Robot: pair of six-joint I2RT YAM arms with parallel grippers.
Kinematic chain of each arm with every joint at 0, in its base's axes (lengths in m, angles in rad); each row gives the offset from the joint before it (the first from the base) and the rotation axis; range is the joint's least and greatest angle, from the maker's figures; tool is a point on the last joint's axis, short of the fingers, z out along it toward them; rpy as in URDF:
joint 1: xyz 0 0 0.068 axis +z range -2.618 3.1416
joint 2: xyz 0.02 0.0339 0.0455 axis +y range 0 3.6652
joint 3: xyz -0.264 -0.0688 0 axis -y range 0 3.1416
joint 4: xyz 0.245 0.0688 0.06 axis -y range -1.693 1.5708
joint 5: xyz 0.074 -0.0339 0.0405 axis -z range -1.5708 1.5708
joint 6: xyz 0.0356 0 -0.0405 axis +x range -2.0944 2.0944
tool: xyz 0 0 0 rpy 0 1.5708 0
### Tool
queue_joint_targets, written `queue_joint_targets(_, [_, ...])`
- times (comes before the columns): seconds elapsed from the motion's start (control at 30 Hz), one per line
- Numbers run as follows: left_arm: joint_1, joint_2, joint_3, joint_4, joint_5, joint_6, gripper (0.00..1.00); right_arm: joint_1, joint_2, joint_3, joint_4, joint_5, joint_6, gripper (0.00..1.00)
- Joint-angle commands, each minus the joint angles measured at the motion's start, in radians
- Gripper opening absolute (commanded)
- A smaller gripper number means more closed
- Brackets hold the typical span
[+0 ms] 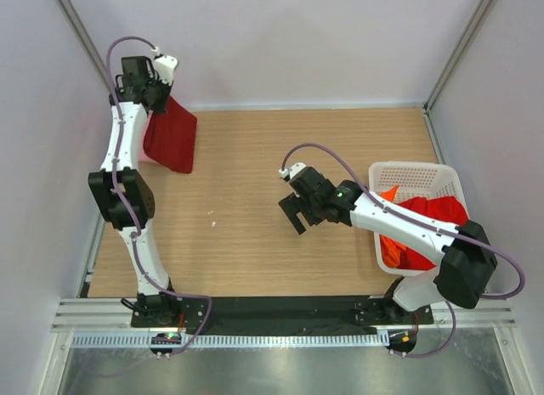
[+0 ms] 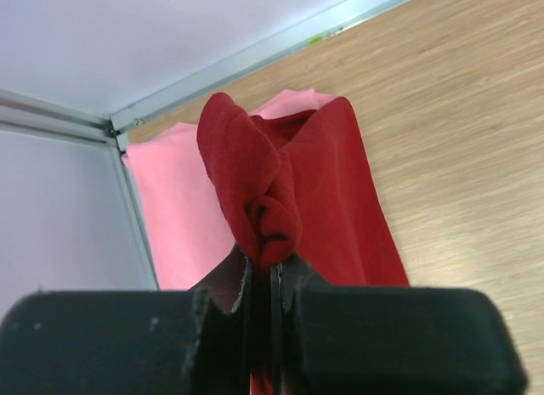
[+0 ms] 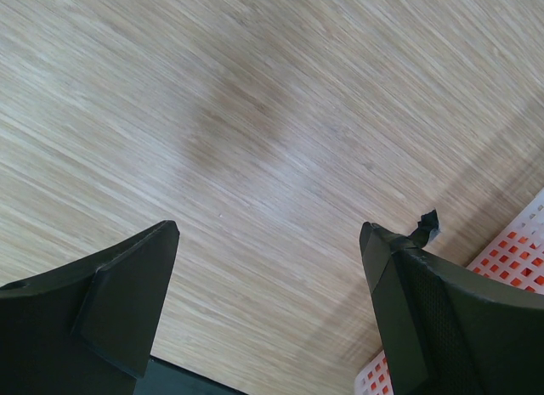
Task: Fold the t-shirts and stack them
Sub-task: Neatly place the folded tshirt to the corner
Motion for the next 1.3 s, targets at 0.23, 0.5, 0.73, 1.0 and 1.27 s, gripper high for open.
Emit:
queue_joint_targets(0.23, [0.018,0.095,0.146,0.020,0.071,0.043,0.00,-0.002,0.027,0.028,0.034,0.007,0.008,0.96])
queue_joint_targets(0.5, [0.019,0.138,0.161,0.082,-0.073,0.060,0.00,-0.003,0.067,0.054,0.031,0.010,-0.003,0.96])
queue_joint_targets(0.73, [0.033,0.115,0.132,0.164,-0.168,0.075,0.00,-0.005,0.111,0.090,0.031,-0.001,-0.017,0.96])
queue_joint_targets(1.0, [0.053,0.121,0.128,0.201,-0.188,0.078,0.00,-0.008,0.145,0.123,0.022,-0.005,-0.018,0.96])
queue_joint_targets(1.27, [0.064,0.143,0.140,0.216,-0.167,0.078,0.00,-0.010,0.173,0.136,0.026,-0.016,-0.015,0.96])
